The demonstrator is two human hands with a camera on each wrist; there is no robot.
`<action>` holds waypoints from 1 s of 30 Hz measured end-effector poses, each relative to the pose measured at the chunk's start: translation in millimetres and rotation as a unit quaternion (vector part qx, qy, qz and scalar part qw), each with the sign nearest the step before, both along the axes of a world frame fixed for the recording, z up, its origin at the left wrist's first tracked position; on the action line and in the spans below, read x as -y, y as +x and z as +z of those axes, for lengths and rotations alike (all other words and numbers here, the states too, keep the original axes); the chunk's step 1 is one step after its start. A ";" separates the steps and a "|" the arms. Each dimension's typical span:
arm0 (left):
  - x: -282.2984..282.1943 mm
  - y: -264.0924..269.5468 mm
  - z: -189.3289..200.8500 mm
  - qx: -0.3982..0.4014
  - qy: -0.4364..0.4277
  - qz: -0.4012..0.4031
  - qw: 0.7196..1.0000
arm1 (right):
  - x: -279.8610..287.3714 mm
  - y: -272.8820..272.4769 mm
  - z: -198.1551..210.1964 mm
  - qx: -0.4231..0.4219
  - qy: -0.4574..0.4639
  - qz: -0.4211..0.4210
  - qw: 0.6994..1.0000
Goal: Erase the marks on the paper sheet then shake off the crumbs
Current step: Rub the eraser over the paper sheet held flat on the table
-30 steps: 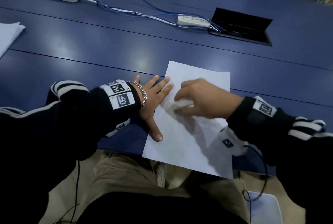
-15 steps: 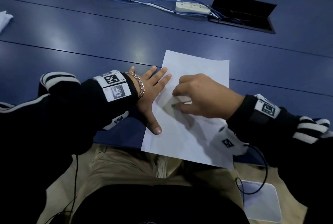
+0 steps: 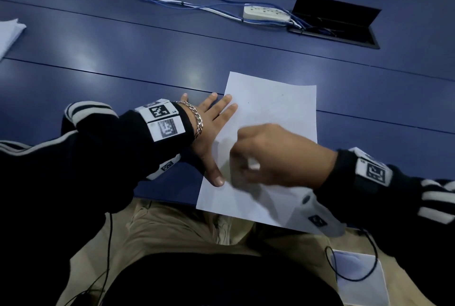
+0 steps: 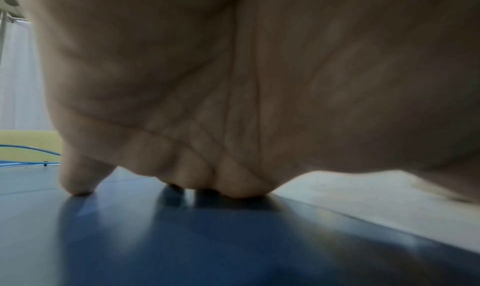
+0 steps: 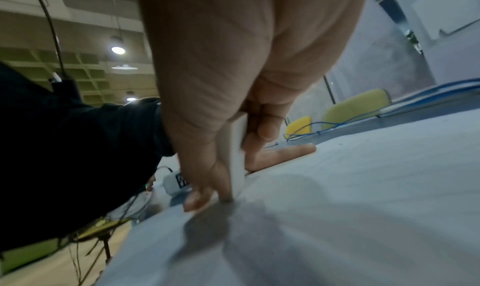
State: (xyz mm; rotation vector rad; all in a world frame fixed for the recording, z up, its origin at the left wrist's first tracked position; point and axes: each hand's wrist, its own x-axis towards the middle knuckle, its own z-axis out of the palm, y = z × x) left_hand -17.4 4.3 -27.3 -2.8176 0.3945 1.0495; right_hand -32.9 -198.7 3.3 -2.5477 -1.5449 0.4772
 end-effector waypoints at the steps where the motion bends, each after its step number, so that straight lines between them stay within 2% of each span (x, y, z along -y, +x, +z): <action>1: 0.5 0.0 -0.2 0.001 0.001 0.001 1.000 | 2.7 -4.9 0.9 -0.016 -0.010 0.018 1.000; 3: 0.4 1.1 -1.5 0.001 0.000 0.000 1.000 | 6.3 3.2 1.4 -0.027 -0.009 0.001 1.000; 7: -1.7 1.9 -1.7 0.000 -0.001 0.003 1.000 | 9.7 25.4 -5.0 0.020 0.035 -0.084 0.996; 10: -0.9 0.8 0.6 0.001 0.002 0.003 1.000 | 7.9 0.5 -10.5 0.058 0.043 -0.066 0.995; 13: -0.1 1.0 0.5 -0.003 -0.002 0.004 1.000 | 14.8 -12.7 -7.0 0.058 0.024 -0.052 0.997; 16: -1.8 1.3 0.1 -0.006 -0.007 -0.003 1.000 | 32.7 9.6 -2.2 0.053 0.063 -0.150 0.985; 19: -3.2 0.2 7.1 -0.009 -0.021 -0.015 1.000 | 50.5 22.4 -2.2 0.070 0.019 -0.210 0.975; 22: -2.1 -3.3 11.5 -0.015 -0.061 -0.019 0.998 | 54.4 21.4 -9.1 0.051 -0.022 -0.211 0.976; 26: -1.8 -17.3 -0.3 0.020 -0.051 -0.015 0.998 | 41.9 29.7 1.0 0.049 -0.042 -0.202 0.977; 30: -6.9 -20.8 -3.1 0.039 -0.057 -0.013 0.998 | 17.6 39.2 5.2 0.039 -0.020 -0.174 0.984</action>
